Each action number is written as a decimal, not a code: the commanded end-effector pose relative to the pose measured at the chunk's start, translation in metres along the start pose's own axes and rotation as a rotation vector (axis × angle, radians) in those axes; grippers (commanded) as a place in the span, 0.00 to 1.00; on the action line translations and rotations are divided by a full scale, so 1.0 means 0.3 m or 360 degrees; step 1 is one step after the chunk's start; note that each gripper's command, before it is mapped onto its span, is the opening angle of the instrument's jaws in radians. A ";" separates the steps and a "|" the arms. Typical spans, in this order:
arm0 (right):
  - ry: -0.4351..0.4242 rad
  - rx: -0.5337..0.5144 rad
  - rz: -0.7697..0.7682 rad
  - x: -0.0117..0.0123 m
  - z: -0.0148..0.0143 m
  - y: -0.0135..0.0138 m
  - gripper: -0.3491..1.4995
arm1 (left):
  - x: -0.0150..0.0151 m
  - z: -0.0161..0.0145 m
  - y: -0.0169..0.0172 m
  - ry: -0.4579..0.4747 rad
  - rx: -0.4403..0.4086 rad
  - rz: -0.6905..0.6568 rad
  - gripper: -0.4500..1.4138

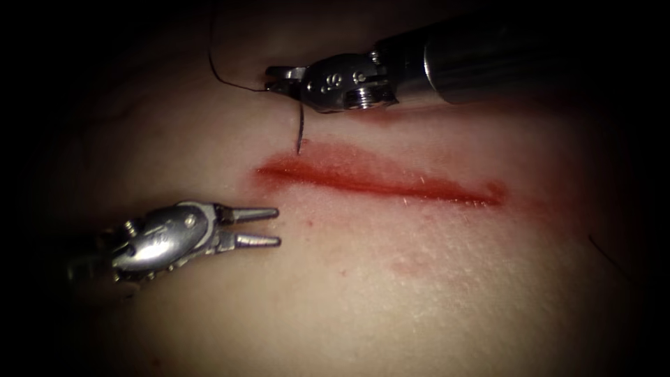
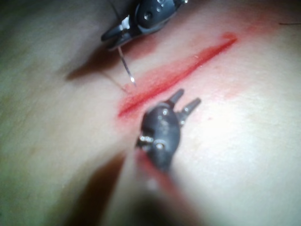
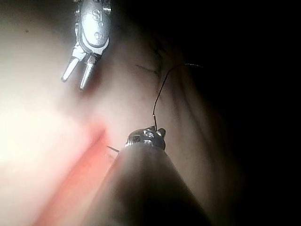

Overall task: Wound Closure
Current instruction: Use the right gripper to pass the needle through the top of the incision, then rotate the needle through the incision using the right gripper.

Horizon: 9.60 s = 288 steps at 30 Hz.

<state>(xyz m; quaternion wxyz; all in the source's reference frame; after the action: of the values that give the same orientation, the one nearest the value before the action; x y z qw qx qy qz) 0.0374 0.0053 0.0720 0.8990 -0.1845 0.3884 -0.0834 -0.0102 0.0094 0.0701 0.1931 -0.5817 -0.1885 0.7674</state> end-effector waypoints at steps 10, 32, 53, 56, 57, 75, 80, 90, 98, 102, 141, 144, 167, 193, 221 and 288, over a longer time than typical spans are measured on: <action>-0.0038 0.0003 -0.0213 0.0109 0.0034 -0.0034 0.00 | -0.004 0.005 -0.004 -0.0003 0.0101 -0.0121 0.22; -0.0061 -0.0011 -0.0253 0.0121 0.0021 -0.0008 0.00 | -0.036 0.015 -0.021 -0.0384 0.0344 -0.0149 0.22; -0.0055 -0.0017 -0.0279 0.0131 0.0013 -0.0017 0.00 | -0.061 0.017 -0.026 -0.0474 0.0314 -0.0213 0.23; -0.0056 -0.0017 -0.0289 0.0131 0.0015 -0.0017 0.00 | -0.061 0.016 -0.025 -0.0478 0.0310 -0.0221 0.23; -0.0057 -0.0018 -0.0289 0.0129 0.0016 -0.0017 0.00 | -0.061 0.015 -0.025 -0.0478 0.0309 -0.0221 0.23; -0.0068 -0.0046 -0.0350 0.0089 0.0049 -0.0060 0.00 | -0.061 0.014 -0.024 -0.0479 0.0301 -0.0223 0.23; -0.0077 -0.0060 -0.0372 0.0082 0.0055 -0.0067 0.00 | -0.060 0.014 -0.024 -0.0479 0.0298 -0.0227 0.23; -0.0076 -0.0123 -0.0380 0.0051 0.0077 -0.0083 0.00 | -0.059 0.014 -0.023 -0.0479 0.0297 -0.0229 0.23; -0.0087 -0.0134 -0.0389 0.0041 0.0088 -0.0113 0.00 | -0.059 0.013 -0.023 -0.0480 0.0294 -0.0229 0.23; -0.0089 -0.0140 -0.0395 0.0036 0.0093 -0.0130 0.00 | -0.059 0.013 -0.023 -0.0480 0.0294 -0.0229 0.22; -0.0147 -0.0172 -0.0392 -0.0025 0.0148 -0.0206 0.00 | -0.058 0.013 -0.024 -0.0481 0.0288 -0.0234 0.21; -0.0092 -0.0166 -0.0370 -0.0017 0.0152 -0.0225 0.00 | -0.058 0.013 -0.024 -0.0481 0.0288 -0.0234 0.21; -0.0101 -0.0099 -0.0096 0.0024 0.0196 -0.0395 0.00 | -0.057 0.013 -0.024 -0.0481 0.0281 -0.0235 0.21; -0.0077 -0.0095 0.0144 -0.0012 0.0130 -0.0389 0.00 | -0.057 0.012 -0.024 -0.0480 0.0286 -0.0244 0.21; -0.0005 -0.0143 0.0163 -0.0011 0.0143 -0.0233 0.00 | -0.057 0.014 -0.023 -0.0482 0.0290 -0.0228 0.20; 0.0120 -0.0111 0.0942 -0.0081 0.0114 -0.0135 0.00 | -0.058 0.014 -0.022 -0.0492 0.0291 -0.0219 0.19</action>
<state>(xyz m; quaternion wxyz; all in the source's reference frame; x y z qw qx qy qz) 0.0377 0.0034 0.0768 0.8621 -0.0888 0.4611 0.1904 -0.0087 0.0063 0.0880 0.2660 -0.4226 -0.1834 0.8468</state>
